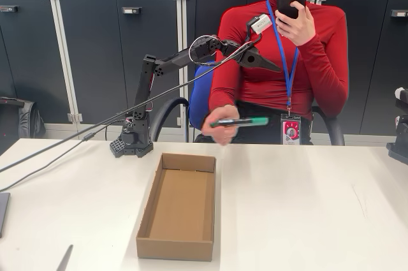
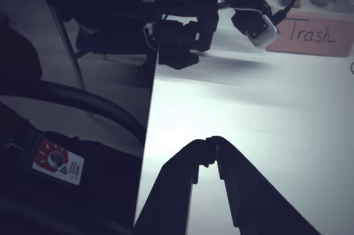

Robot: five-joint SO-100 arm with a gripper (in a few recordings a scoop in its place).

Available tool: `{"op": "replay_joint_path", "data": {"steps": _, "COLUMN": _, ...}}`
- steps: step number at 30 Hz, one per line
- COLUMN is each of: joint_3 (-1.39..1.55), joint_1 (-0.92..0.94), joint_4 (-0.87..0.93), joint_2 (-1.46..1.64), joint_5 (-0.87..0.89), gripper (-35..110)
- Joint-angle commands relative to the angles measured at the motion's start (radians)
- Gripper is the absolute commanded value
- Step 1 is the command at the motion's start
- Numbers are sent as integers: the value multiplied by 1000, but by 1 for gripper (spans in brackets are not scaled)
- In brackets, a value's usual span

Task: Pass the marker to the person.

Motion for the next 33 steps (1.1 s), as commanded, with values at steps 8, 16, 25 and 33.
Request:
{"op": "replay_joint_path", "data": {"steps": 8, "joint_3": 37, "joint_1": 160, "joint_4": -138, "joint_2": 189, "joint_5": -6, "gripper": -5}}
{"op": "replay_joint_path", "data": {"steps": 16, "joint_3": 252, "joint_1": 350, "joint_4": -170, "joint_2": 396, "joint_5": 37, "gripper": -5}}
{"op": "replay_joint_path", "data": {"steps": 25, "joint_3": 563, "joint_1": 621, "joint_4": -281, "joint_2": 634, "joint_5": 120, "gripper": -5}}
{"op": "replay_joint_path", "data": {"steps": 33, "joint_3": 801, "joint_1": 873, "joint_4": -371, "joint_2": 767, "joint_5": 321, "gripper": -5}}
